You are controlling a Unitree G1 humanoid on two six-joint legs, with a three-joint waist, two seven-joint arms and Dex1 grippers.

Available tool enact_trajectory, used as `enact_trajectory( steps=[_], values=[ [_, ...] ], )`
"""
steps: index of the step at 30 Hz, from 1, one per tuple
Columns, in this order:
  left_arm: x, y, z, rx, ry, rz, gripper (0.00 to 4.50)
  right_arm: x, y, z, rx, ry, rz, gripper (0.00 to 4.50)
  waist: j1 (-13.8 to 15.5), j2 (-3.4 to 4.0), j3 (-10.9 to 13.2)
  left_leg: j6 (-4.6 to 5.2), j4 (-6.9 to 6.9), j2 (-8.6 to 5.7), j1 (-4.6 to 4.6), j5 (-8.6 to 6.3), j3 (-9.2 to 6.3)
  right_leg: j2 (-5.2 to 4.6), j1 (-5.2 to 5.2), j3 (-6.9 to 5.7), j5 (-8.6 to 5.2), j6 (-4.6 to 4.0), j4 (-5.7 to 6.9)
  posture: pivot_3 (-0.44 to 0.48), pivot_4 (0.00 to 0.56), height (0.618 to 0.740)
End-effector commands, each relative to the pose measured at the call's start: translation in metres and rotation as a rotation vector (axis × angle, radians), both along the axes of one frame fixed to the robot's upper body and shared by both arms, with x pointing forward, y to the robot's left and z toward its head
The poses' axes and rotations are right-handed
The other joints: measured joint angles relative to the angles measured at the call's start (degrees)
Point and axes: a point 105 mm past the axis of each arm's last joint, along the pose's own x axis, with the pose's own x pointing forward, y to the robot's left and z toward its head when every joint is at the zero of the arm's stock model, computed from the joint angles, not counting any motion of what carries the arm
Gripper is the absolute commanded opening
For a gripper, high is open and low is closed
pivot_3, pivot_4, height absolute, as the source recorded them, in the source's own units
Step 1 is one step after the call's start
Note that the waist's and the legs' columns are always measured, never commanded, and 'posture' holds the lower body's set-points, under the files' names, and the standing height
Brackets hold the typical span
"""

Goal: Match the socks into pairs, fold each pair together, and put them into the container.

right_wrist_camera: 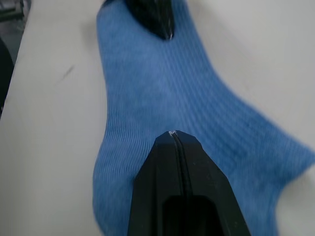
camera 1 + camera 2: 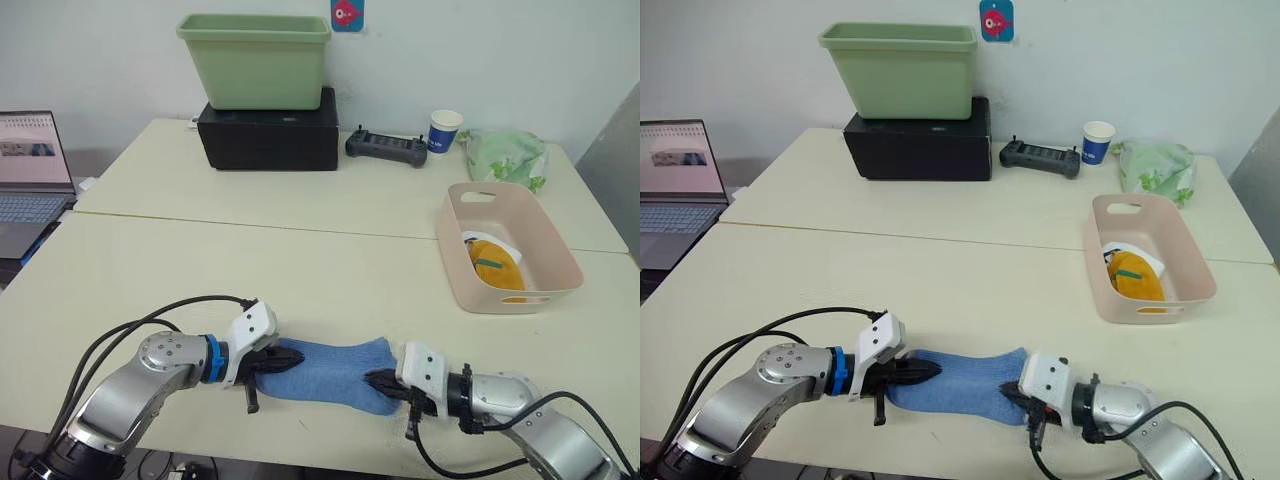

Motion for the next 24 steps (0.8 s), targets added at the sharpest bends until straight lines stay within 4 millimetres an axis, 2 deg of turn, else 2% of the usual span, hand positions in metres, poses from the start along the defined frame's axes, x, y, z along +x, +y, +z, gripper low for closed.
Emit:
enact_trajectory(
  steps=[1, 5, 9, 15, 18, 24],
  values=[
    [-0.002, 0.003, -0.009, 0.031, 0.018, 0.010, 0.00, -0.017, -0.010, 0.002, -0.018, 0.022, 0.030, 0.02, -0.03, 0.00, 0.00, 0.00, 0.00, 0.00, 0.02, 0.00, -0.01, 0.01, 0.03, -0.01, 0.00, 0.00, 0.00, 0.000, 0.150, 0.720],
    [0.002, 0.001, -0.001, 0.009, -0.021, -0.009, 0.00, -0.032, -0.022, 0.002, -0.056, 0.025, 0.068, 0.02, -0.06, -0.07, -0.05, 0.01, 0.00, -0.01, 0.04, -0.01, -0.01, 0.00, 0.10, -0.04, 0.00, 0.00, -0.08, 0.000, 0.150, 0.720],
    [0.000, -0.018, 0.027, -0.086, -0.090, -0.129, 0.00, -0.023, -0.023, 0.028, 0.075, -0.005, -0.049, 0.02, -0.04, -0.08, 0.02, 0.02, 0.00, -0.01, 0.05, -0.02, -0.04, 0.01, 0.14, -0.05, 0.00, 0.00, -0.06, 0.000, 0.150, 0.720],
    [0.000, -0.020, 0.014, -0.021, -0.088, -0.185, 0.00, -0.011, -0.025, 0.033, 0.117, -0.032, -0.184, 0.02, -0.02, -0.08, 0.03, 0.00, -0.01, -0.01, 0.03, 0.00, -0.03, 0.02, 0.14, -0.04, 0.00, 0.00, -0.12, 0.000, 0.150, 0.720],
    [0.002, -0.013, -0.012, 0.055, -0.078, -0.176, 0.00, 0.000, -0.029, 0.035, 0.183, -0.032, -0.317, 0.55, -0.07, -0.05, 0.02, 0.00, -0.02, 0.00, 0.03, -0.01, -0.06, 0.03, 0.13, -0.05, 0.00, 0.00, -0.14, 0.000, 0.150, 0.720],
    [-0.003, -0.011, -0.019, 0.068, -0.084, -0.199, 0.00, 0.010, -0.035, 0.021, 0.161, -0.018, -0.441, 2.63, -0.03, -0.01, -0.02, 0.01, -0.01, -0.02, 0.06, -0.01, 0.00, -0.03, 0.17, -0.03, 0.00, 0.00, -0.13, 0.000, 0.150, 0.720]
  ],
)
